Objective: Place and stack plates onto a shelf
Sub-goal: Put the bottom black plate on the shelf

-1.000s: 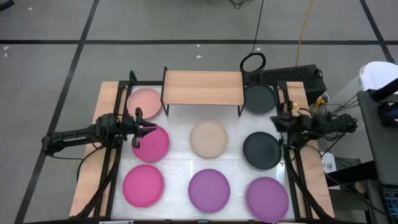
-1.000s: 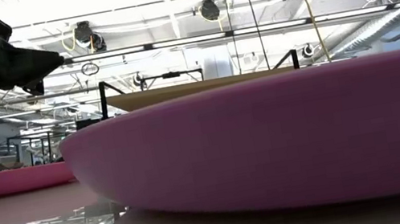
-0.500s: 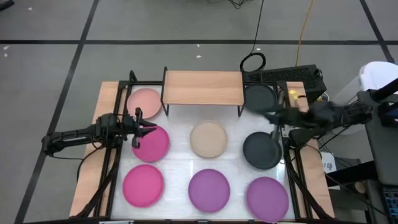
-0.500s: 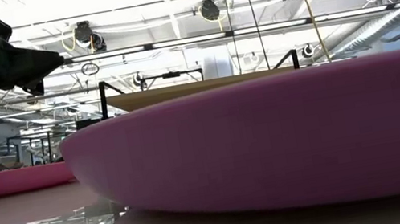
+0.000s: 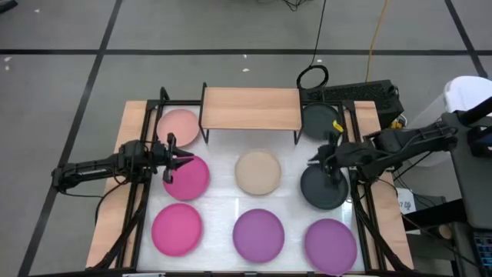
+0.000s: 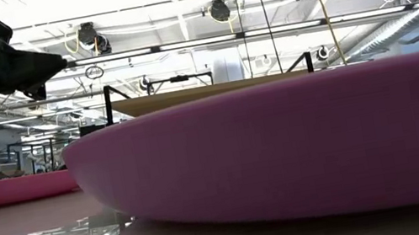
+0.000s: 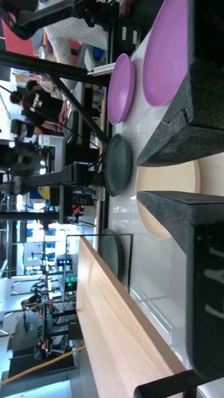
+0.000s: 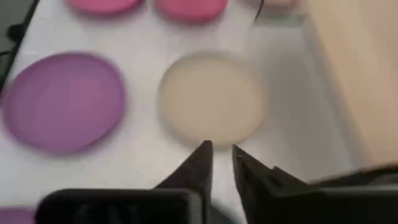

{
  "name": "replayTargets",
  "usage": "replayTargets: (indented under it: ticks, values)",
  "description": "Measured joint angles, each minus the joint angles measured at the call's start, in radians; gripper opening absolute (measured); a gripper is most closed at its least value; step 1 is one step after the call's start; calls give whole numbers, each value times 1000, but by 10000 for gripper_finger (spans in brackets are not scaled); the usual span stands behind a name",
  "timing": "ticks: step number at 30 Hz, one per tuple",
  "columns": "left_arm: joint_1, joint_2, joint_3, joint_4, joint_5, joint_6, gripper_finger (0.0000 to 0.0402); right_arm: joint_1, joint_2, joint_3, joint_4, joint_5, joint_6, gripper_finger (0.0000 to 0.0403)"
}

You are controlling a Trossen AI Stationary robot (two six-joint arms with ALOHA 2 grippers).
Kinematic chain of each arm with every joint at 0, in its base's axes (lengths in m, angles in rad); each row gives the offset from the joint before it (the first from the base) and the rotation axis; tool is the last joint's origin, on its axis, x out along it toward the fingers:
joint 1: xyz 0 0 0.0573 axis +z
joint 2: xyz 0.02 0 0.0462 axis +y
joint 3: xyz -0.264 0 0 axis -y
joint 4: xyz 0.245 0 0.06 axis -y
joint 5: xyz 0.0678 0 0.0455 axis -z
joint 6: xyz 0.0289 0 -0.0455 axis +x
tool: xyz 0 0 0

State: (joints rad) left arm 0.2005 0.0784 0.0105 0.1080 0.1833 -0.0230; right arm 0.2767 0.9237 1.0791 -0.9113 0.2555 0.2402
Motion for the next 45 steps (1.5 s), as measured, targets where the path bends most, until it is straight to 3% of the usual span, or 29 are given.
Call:
replayTargets:
  ticks: [6,10,15,20,38,41,45]
  values:
    - [0,0,0,-1,0,0,79,33,37,-189,166,-180,76,148]
    - [0,0,0,-1,0,0,79,48,71,-328,288,-213,155,190]
    - [0,0,0,0,0,0,79,47,100,-454,363,-216,249,211]
    - [0,0,0,-1,0,0,79,47,144,-520,416,-232,301,209]
    - [0,0,0,0,0,0,79,47,340,-524,504,-230,377,202]
    - [0,0,0,0,0,0,79,46,364,-522,479,-196,407,183]
    - [0,0,0,0,0,0,79,46,367,-521,463,-189,404,127]
